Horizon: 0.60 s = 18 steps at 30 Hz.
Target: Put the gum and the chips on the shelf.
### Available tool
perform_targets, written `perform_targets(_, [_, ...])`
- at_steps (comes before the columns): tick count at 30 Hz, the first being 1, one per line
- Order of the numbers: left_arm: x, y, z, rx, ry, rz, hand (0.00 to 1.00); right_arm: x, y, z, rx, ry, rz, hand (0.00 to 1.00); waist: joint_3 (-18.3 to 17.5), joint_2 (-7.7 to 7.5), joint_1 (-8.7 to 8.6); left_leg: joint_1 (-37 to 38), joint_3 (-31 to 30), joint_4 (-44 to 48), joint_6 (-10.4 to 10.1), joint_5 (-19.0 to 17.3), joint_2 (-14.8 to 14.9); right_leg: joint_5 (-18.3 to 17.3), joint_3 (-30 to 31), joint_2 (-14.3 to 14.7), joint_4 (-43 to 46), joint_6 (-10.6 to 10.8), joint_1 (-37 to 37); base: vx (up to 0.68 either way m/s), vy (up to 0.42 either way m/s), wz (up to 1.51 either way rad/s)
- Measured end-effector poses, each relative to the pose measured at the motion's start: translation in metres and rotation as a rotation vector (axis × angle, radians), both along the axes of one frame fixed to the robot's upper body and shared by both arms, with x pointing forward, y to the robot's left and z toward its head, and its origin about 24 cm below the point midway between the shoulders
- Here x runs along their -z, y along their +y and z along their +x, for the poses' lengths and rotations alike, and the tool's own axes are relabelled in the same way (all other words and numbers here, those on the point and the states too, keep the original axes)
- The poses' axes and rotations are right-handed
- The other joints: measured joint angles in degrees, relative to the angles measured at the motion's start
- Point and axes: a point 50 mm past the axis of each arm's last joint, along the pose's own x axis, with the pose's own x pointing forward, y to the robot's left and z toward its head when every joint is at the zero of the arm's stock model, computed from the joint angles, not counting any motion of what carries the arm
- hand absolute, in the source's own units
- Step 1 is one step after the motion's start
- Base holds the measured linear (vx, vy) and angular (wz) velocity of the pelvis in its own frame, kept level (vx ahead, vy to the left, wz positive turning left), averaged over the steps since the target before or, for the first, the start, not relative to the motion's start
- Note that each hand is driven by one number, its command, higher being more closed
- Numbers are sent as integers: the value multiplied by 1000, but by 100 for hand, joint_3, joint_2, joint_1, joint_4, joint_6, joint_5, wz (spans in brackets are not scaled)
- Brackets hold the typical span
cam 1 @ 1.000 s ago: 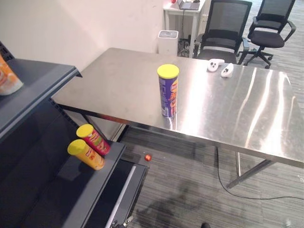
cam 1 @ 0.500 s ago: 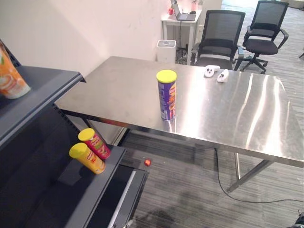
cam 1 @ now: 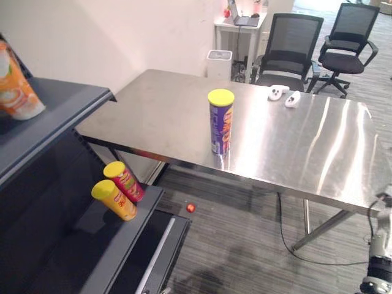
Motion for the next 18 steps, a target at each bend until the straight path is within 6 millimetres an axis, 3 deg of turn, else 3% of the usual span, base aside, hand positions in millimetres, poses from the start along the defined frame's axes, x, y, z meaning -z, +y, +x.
perform_targets(4, [0, -1, 1, 21, -4, 3, 0, 6, 28, 18, -160, 50, -34, 0, 37, -61, 134, -18, -177, 14, 15, 10, -5, 0, -209, -14, 57, 0, 71, 5, -8, 21])
perform_targets(9, [0, 1, -4, 16, 8, 8, 0, -2, 65, 43, -329, 43, -66, 0, 149, -123, 241, -105, -334, 40, 63, 45, -48, 0, -365, -63, 85, -1, 86, -12, -3, 18])
perform_targets(18, [-2, 6, -4, -10, 5, 31, 0, -3, 105, 68, -472, 38, -10, 0, 397, -208, 467, -260, -888, -9, 68, 236, -97, 0, -897, -80, 70, -2, 261, -20, -29, 29])
